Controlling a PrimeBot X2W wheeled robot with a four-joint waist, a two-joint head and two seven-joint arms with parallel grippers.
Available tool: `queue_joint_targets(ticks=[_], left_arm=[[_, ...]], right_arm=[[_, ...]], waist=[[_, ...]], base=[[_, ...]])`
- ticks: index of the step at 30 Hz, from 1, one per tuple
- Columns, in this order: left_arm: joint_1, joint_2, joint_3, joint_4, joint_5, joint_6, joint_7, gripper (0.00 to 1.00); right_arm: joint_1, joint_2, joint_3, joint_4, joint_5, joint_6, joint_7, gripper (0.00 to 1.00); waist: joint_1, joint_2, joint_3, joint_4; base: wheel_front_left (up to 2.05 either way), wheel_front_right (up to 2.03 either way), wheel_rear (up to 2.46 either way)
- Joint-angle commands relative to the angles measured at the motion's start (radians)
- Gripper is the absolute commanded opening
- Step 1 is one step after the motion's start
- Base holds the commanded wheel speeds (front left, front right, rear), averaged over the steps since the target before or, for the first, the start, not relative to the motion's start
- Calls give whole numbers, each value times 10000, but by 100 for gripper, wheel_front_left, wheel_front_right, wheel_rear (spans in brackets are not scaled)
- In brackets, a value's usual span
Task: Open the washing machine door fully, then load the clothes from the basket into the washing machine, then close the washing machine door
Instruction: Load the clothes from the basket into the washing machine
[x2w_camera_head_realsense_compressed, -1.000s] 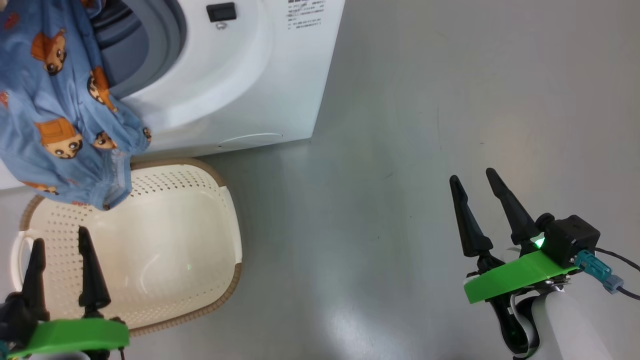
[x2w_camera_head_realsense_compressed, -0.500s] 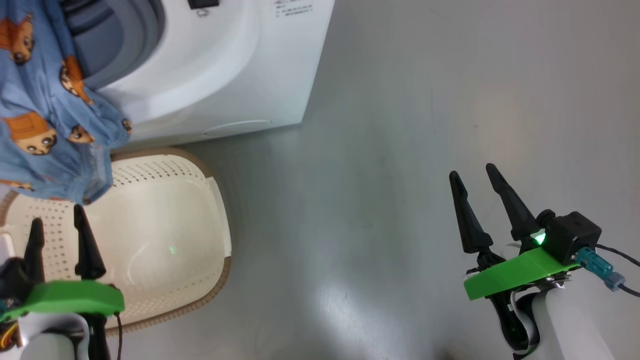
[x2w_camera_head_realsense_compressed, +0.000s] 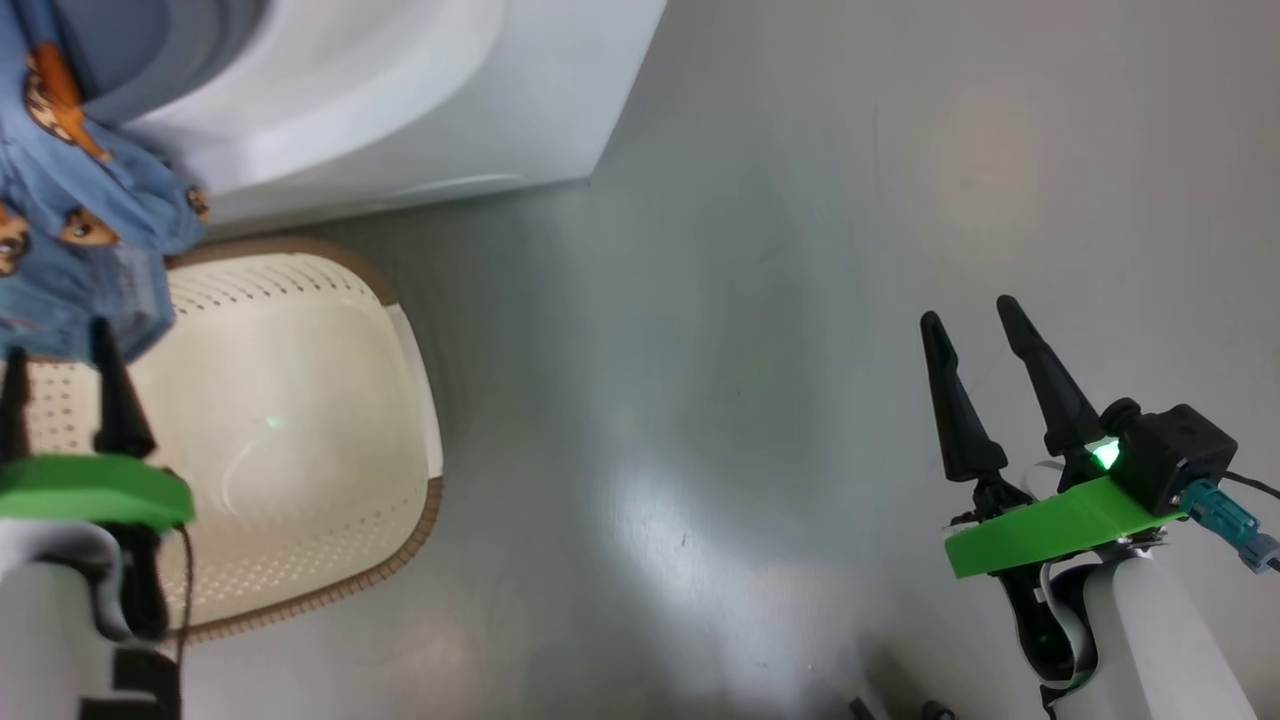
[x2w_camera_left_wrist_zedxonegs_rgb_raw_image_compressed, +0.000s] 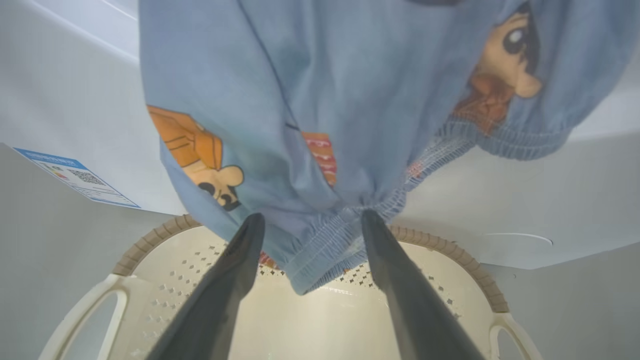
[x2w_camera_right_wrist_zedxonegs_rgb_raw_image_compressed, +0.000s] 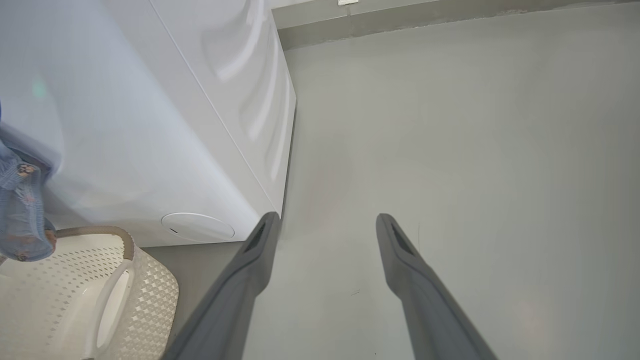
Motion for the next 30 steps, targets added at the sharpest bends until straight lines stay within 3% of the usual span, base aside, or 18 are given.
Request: queue_joint_targets(ticks=[1, 11, 16, 17, 19, 20, 30], left_arm=[[-157, 497, 363, 28, 195, -20, -57, 100], [-1527, 1006, 329, 821, 119, -367, -57, 100], [-2027, 1183, 90, 489, -323, -480, -57, 100], [-2049, 1216, -93, 327, -459, -484, -57, 80], [-1961, 1318, -401, 55, -749, -487, -57, 7], [-1873, 1377, -538, -31, -858, -488, -57, 0], [-489, 1200, -1376, -1267, -1292, -491, -57, 0]], right_arm=[[54, -29, 164, -286, -140, 16, -120, 100], [-1, 61, 203, -382, -160, 16, -120, 100], [36, 112, 160, -373, -143, 16, -120, 100], [24, 121, 166, -357, -147, 16, -120, 100], [-29, 139, 193, -327, -150, 16, -120, 100], [-53, 147, 207, -311, -150, 16, -120, 100], [-86, 173, 291, -61, -87, 16, -120, 100]], waist=[[0, 0, 385, -47], [0, 0, 958, -255], [0, 0, 1052, -310], [0, 0, 1045, -315], [0, 0, 996, -317], [0, 0, 948, -312], [0, 0, 131, -33]], base=[[0, 0, 0], [0, 0, 0], [0, 0, 0], [0, 0, 0], [0, 0, 0], [0, 0, 0], [0, 0, 0]])
